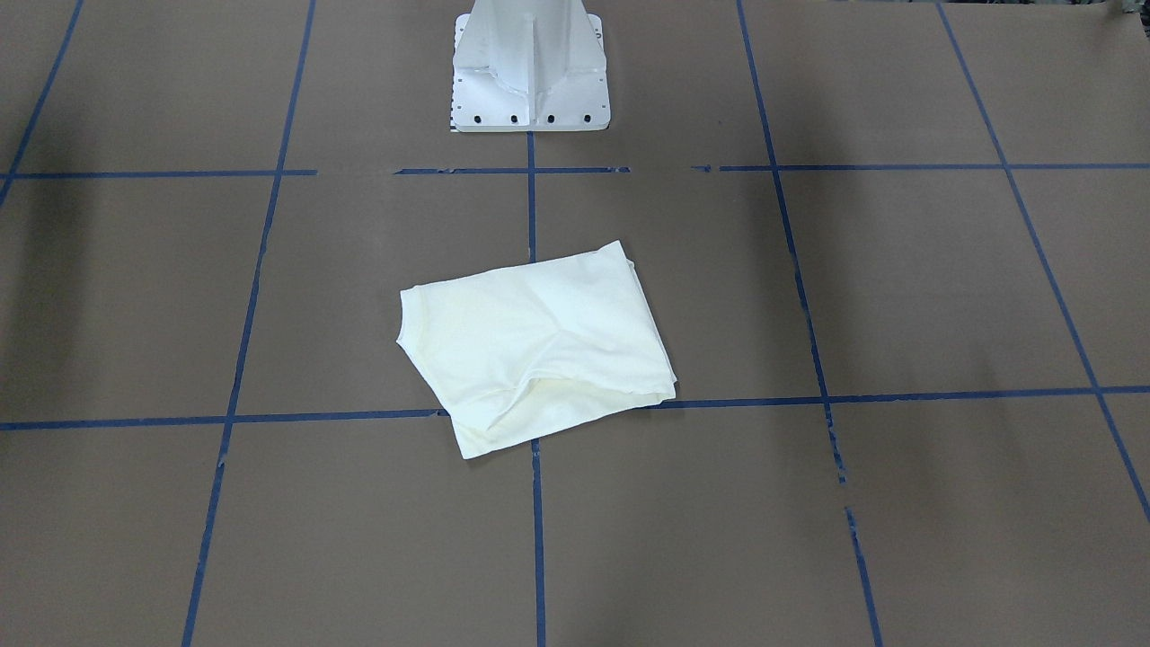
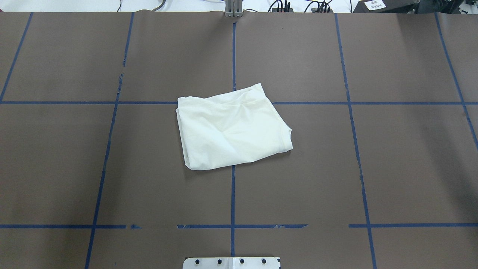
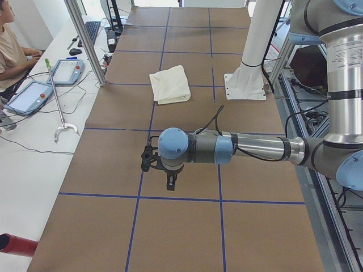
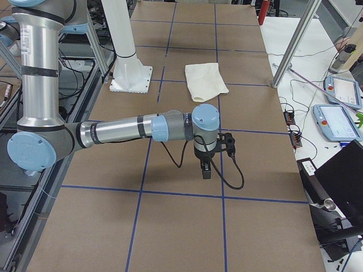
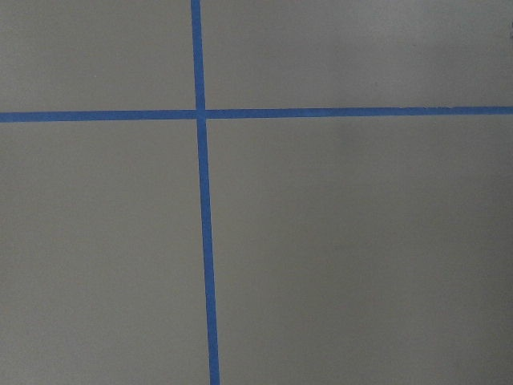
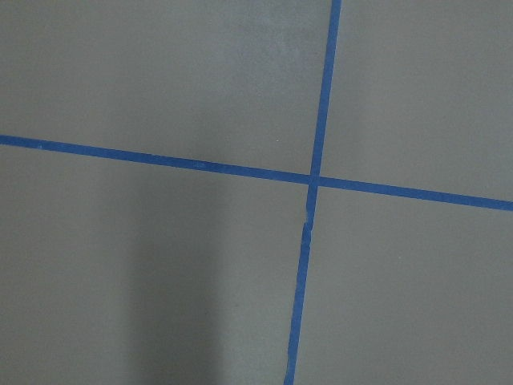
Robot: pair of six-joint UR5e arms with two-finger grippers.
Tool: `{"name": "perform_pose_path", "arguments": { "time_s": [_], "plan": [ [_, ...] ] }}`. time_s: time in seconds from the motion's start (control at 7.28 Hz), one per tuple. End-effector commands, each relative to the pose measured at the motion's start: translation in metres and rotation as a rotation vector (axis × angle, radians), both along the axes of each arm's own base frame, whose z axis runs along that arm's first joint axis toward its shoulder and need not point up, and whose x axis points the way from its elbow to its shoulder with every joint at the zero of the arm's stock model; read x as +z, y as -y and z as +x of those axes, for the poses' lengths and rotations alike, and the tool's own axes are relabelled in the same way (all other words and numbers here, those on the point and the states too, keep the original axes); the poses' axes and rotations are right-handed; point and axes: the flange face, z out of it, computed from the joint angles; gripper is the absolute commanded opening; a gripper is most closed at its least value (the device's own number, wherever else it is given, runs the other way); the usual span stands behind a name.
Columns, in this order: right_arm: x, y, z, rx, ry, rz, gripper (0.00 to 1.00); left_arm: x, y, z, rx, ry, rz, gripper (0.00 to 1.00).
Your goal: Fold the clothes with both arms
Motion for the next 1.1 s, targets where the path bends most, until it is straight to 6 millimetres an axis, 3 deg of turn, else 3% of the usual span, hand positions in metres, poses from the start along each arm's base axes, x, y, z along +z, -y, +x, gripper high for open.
{"name": "perform_pose_path", "arguments": {
  "time_s": [0.0, 0.14, 0.27, 0.41, 0.96],
  "plan": [
    [0.004, 0.006, -0.029, -0.063, -0.01, -0.019, 1.0, 0.007, 0.006, -0.007, -0.008, 0.115, 0.045, 1.0],
    [0.006, 0.007, -0.043, -0.092, -0.009, -0.022, 1.0, 0.013, 0.009, -0.014, -0.014, 0.222, 0.041, 1.0],
    [0.009, 0.005, -0.044, -0.096, -0.008, -0.027, 1.0, 0.01, 0.012, -0.022, -0.024, 0.325, 0.051, 1.0],
    [0.013, 0.003, -0.043, -0.101, -0.01, -0.032, 1.0, 0.0, 0.01, -0.023, -0.026, 0.329, 0.067, 1.0],
    [0.027, -0.001, -0.043, -0.102, -0.005, -0.059, 1.0, 0.001, 0.009, -0.022, -0.025, 0.322, 0.066, 1.0]
  ]
}}
